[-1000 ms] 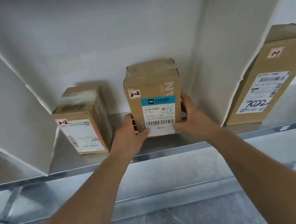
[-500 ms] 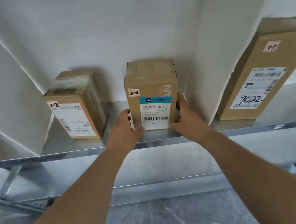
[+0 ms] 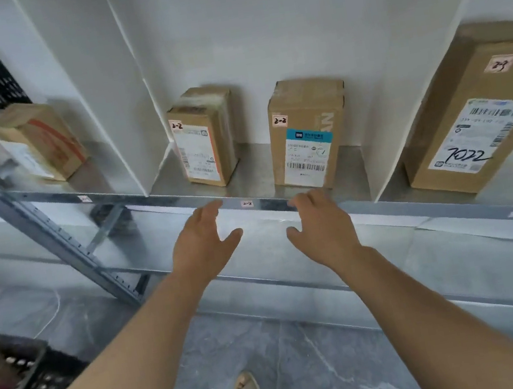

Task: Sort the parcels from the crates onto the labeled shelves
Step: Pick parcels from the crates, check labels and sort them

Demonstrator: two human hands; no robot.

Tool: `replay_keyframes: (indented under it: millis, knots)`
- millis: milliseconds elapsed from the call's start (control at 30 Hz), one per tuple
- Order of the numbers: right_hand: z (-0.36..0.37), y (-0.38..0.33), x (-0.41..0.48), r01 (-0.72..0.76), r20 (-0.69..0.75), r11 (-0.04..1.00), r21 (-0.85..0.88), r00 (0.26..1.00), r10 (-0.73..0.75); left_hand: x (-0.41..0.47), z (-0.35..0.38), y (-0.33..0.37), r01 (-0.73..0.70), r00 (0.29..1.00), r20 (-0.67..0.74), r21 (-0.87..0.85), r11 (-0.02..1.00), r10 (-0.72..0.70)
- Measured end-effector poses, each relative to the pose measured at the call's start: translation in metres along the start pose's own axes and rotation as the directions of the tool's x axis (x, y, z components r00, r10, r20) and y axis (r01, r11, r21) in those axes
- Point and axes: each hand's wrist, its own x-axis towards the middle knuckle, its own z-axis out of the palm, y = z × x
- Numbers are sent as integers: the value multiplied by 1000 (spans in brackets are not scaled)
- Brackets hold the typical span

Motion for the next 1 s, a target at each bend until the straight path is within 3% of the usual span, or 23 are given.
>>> replay_keyframes:
  millis: [233,567,1000]
  knots:
    - [32,-71,1,240,70,970,43,968,-243,-62,-31,-66,258,957,-135,-14,966,-258]
    - [58,-196,13,589,189,808,10,792,-580,-117,-83,-153,504,820,-299,-29,863,-489]
    - [130,-404,8,763,307,646,27,608,-732,-170,-168,-306,666,646,-359,-165,727,-673]
